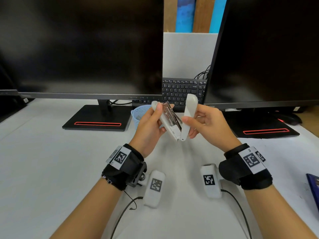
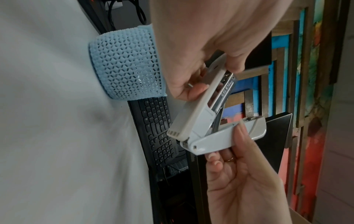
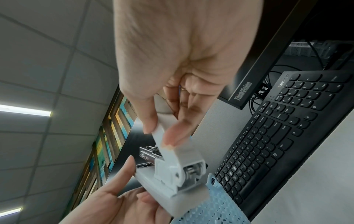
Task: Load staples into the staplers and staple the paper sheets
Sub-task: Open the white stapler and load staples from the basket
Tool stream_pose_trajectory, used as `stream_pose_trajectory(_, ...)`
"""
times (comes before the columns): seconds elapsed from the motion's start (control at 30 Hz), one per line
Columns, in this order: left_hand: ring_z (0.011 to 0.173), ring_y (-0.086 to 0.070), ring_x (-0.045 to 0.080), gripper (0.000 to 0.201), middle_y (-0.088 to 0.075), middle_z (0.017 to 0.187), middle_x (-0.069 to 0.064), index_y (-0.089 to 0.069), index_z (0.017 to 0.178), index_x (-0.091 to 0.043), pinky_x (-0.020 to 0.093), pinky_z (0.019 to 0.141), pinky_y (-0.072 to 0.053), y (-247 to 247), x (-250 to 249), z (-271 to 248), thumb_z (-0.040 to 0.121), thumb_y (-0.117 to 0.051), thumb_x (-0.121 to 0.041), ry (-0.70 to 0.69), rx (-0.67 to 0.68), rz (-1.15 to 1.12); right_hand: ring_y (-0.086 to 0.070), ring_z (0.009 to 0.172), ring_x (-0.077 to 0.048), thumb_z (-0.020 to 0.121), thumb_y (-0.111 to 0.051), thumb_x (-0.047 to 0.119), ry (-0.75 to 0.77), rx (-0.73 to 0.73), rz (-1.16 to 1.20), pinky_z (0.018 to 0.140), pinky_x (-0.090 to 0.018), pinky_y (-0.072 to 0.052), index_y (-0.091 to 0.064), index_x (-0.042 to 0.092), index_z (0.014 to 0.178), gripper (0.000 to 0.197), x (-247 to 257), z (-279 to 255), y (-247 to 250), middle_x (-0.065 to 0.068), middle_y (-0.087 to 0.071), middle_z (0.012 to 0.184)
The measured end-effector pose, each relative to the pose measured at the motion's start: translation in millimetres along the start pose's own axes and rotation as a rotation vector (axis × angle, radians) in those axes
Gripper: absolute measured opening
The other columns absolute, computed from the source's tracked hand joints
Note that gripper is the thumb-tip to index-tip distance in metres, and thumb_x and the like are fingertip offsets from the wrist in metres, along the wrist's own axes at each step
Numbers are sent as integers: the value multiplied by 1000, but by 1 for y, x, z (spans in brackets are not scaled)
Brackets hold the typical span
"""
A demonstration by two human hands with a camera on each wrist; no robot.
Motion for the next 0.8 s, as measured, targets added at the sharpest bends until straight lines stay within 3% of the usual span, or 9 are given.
stream_pose_trajectory(0.1, 113, -60, 21, 46, -60, 128, 8, -46, 137, -7, 26, 84, -54, 1, -4, 2, 103, -34, -35, -38, -10, -49, -67, 57, -22, 88, -67, 18, 39, -47, 28, 53, -28, -56, -62, 9, 112, 26, 4, -1, 4, -14, -68, 94)
stream_pose_trajectory(0.17, 106, -61, 13, 47, -60, 128, 3, -45, 138, -8, 20, 76, -52, 2, -6, 4, 103, -31, -36, -64, -21, -56, -67, 60, -25, 88, -67, 17, 67, -59, 52, 53, -27, -55, -59, 7, 118, 32, 8, -2, 4, -14, -67, 100)
stream_pose_trajectory(0.27, 110, -58, 15, 50, -58, 131, 6, -48, 135, -10, 22, 78, -44, 5, -10, 6, 102, -26, -41, -107, -44, -54, -66, 60, -27, 88, -68, 14, 123, -61, 99, 54, -29, -55, -57, 4, 115, 31, 15, -4, 1, -13, -66, 100)
stream_pose_trajectory(0.37, 126, -53, 20, 40, -60, 130, -2, -52, 123, -23, 25, 86, -42, 9, -15, 7, 104, -20, -39, -145, -51, -102, -68, 63, -27, 88, -68, 13, 167, -66, 121, 58, -31, -58, -57, 9, 111, 25, 22, -6, -1, -10, -67, 97)
stream_pose_trajectory(0.47, 125, -55, 17, 41, -60, 133, -5, -43, 132, -24, 32, 99, -44, 12, -18, 7, 104, -17, -39, -175, -40, -109, -69, 72, -25, 87, -68, 15, 189, -60, 109, 59, -31, -60, -55, 26, 105, 25, 24, -7, -5, -14, -55, 104)
stream_pose_trajectory(0.53, 125, -56, 15, 42, -59, 135, -6, -42, 134, -26, 41, 109, -38, 13, -20, 7, 104, -16, -40, -185, -38, -94, -68, 79, -25, 87, -69, 16, 192, -63, 119, 60, -33, -60, -55, 29, 104, 25, 25, -7, -6, -11, -49, 105)
stream_pose_trajectory(0.63, 124, -57, 15, 42, -57, 137, -7, -42, 134, -26, 45, 111, -33, 14, -23, 7, 104, -16, -41, -181, -35, -105, -68, 81, -25, 85, -69, 18, 184, -69, 171, 61, -32, -60, -55, 29, 105, 27, 26, -7, -5, -14, -48, 108)
stream_pose_trajectory(0.7, 125, -56, 15, 43, -56, 139, -6, -41, 133, -26, 45, 112, -36, 16, -23, 8, 104, -15, -42, -167, -29, -155, -68, 82, -23, 84, -68, 18, 180, -77, 226, 62, -30, -59, -54, 29, 106, 29, 27, -8, -5, -21, -51, 112)
stream_pose_trajectory(0.8, 128, -53, 16, 42, -54, 141, -4, -43, 129, -27, 34, 109, -37, 18, -22, 9, 103, -13, -43, -145, -24, -222, -67, 85, -24, 87, -66, 11, 179, -98, 302, 63, -29, -59, -53, 18, 111, 28, 27, -10, -4, -27, -53, 115)
Point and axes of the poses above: each hand's wrist, its own z-axis towards the middle knuckle, its own y-axis out of the back of the hand, x = y × z, the point moved 7 cm from there along z, towards the middle knuckle
